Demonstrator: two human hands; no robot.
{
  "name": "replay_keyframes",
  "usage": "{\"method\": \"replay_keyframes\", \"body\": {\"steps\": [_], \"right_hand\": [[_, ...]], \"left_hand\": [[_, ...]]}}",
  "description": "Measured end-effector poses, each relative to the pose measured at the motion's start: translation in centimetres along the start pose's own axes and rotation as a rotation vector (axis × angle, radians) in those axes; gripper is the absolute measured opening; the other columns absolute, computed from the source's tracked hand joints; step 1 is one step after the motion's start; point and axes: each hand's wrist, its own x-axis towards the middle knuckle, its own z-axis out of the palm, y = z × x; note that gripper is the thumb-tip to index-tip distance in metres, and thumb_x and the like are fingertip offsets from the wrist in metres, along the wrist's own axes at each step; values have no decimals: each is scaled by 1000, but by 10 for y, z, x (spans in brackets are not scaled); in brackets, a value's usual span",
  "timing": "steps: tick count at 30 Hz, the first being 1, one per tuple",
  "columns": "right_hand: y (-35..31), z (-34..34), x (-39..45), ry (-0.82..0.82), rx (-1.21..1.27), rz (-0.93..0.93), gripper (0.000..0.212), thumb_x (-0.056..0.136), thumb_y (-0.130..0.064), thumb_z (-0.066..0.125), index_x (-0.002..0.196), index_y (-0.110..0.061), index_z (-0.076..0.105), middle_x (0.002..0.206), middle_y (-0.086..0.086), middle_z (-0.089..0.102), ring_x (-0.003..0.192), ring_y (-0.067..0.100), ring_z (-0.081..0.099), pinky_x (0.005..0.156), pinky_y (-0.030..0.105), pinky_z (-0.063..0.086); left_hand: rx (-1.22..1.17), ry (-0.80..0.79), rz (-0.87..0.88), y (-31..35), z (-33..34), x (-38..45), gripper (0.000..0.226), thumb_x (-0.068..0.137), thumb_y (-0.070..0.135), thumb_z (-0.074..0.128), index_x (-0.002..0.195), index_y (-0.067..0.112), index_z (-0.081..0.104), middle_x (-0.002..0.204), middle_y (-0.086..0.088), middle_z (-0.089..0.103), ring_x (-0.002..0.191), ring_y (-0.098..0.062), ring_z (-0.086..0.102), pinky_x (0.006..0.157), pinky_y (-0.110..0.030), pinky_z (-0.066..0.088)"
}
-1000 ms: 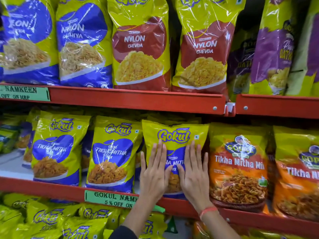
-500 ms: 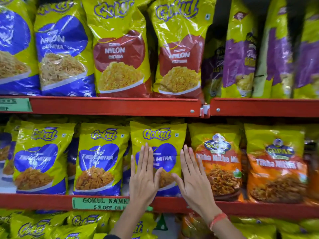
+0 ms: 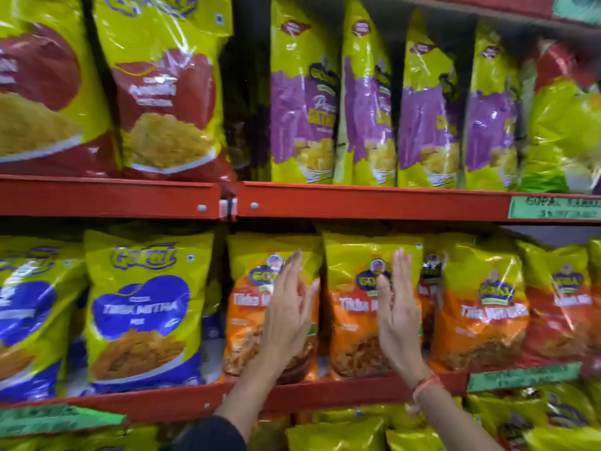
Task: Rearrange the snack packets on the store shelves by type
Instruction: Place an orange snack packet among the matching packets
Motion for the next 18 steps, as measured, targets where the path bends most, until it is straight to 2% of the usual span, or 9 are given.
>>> {"method": "replay_keyframes", "body": {"steps": [1,3,5,7,10,12,14,16,18], "right_hand": [[9,-12,11,36,44,34,73,96,-62,26,157,-22,19,163,-16,11,153,3,7,122,18,14],[23,-28,27,80,96,124,67,99,-52,33,157,-21,20,164,-10,16,153,5,10,118,11,14],[38,-40,42,97,131,236,62,100,-41,39,156,-18,22,162,-7,21,148,-1,11,115,15,16],[46,-44,59,69,262,377,60,101,-35,45,154,-14,28,159,-4,27,138,-5,17,110,15,19],[49,-48,73,12,564,563,61,97,-24,57,149,-2,34,153,7,42,135,7,40,106,20,28],[46,-53,73,16,651,596,64,92,-21,65,145,3,40,145,10,51,120,5,52,106,23,35],[47,-60,70,46,731,600,72,82,-24,75,142,3,45,144,9,53,116,5,57,111,30,40],[49,-68,67,78,807,637,88,66,-32,83,139,2,48,143,10,55,126,14,55,115,39,41],[48,-73,65,128,861,661,90,52,-38,87,130,-1,60,133,11,65,127,20,58,113,44,42]], "left_hand": [[-68,47,-64,10,17,7,55,96,37,45,146,18,32,148,13,33,137,7,25,113,-8,17],[-208,128,-207,18,41,20,54,95,35,49,144,15,36,147,6,42,137,-3,35,115,-22,28],[-338,181,-343,26,64,33,54,93,33,54,140,11,42,143,-2,50,132,-11,46,111,-32,38],[-498,253,-457,30,81,45,37,92,25,58,125,8,55,125,-5,62,116,-11,57,97,-25,45],[-665,335,-577,38,88,54,14,90,14,60,103,9,63,106,-4,65,86,-1,62,71,-3,45],[-727,377,-633,40,84,54,27,88,20,63,110,4,63,113,-5,65,94,-9,64,82,-7,48],[-752,399,-662,45,79,49,39,86,25,65,119,4,60,110,-3,66,101,-14,62,101,-25,45],[-773,397,-640,52,75,43,45,79,29,70,118,9,59,98,6,67,92,-5,62,100,-28,44],[-783,398,-621,54,68,38,66,64,36,74,119,1,61,92,5,71,87,-5,67,95,-29,50]]}}
